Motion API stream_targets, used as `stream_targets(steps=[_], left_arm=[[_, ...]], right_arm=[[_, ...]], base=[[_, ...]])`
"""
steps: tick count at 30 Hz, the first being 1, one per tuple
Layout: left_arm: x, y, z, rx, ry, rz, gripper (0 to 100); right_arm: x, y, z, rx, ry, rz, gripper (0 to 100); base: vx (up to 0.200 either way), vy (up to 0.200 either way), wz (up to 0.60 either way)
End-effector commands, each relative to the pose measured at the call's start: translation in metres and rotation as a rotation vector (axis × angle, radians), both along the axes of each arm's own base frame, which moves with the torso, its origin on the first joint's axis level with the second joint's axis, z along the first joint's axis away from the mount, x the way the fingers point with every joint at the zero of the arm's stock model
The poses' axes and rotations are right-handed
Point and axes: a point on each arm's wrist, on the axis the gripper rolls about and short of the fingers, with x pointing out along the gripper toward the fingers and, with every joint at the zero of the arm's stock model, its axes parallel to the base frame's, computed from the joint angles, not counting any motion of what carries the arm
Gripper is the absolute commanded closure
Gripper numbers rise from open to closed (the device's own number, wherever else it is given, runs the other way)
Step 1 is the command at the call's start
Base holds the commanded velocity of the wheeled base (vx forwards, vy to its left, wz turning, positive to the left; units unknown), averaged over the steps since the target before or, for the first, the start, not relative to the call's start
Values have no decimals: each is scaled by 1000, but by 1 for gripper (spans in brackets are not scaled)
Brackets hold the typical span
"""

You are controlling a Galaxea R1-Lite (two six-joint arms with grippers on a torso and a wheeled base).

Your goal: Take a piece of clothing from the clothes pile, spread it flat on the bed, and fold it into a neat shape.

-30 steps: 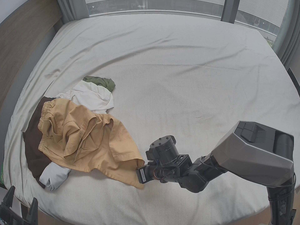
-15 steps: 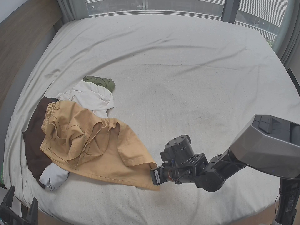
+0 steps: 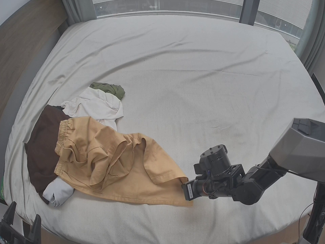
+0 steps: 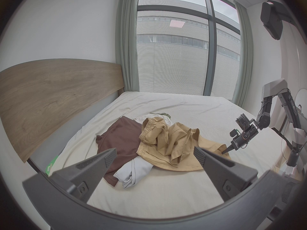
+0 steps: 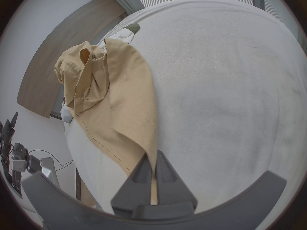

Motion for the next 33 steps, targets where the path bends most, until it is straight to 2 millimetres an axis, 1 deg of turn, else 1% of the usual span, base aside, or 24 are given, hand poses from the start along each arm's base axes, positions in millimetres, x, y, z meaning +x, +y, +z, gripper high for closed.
stream_targets(steps=[1, 8, 10, 11, 15, 19, 23, 28, 33], left_arm=[[0, 0, -5, 0, 3, 1, 0], [0, 0, -5, 0, 1, 1, 0], [0, 0, -5, 0, 3, 1, 0], [0, 0, -5, 0, 3, 1, 0], [0, 0, -5, 1, 1, 1, 0], [0, 0, -5, 1, 1, 1, 0], [0, 0, -5, 1, 1, 1, 0], [0, 0, -5, 1, 1, -1, 0], [0, 0, -5, 1, 1, 1, 0]], right_arm=[[-3, -12, 8, 4, -7, -19, 100], [-9, -22, 11, -2, 2, -30, 100], [-12, -29, 11, -11, 11, -44, 100], [-12, -29, 11, -11, 11, -44, 100], [-18, -46, 10, -34, 31, -66, 100], [-19, -56, 11, -35, 37, -87, 100], [-18, -57, 12, -25, 25, -92, 100], [-25, -62, 7, -42, 45, -92, 100], [-22, -63, 7, -17, 19, -98, 100]], base=[[0, 0, 0], [0, 0, 0], [0, 0, 0], [0, 0, 0], [0, 0, 0], [0, 0, 0], [0, 0, 0], [0, 0, 0], [0, 0, 0]])
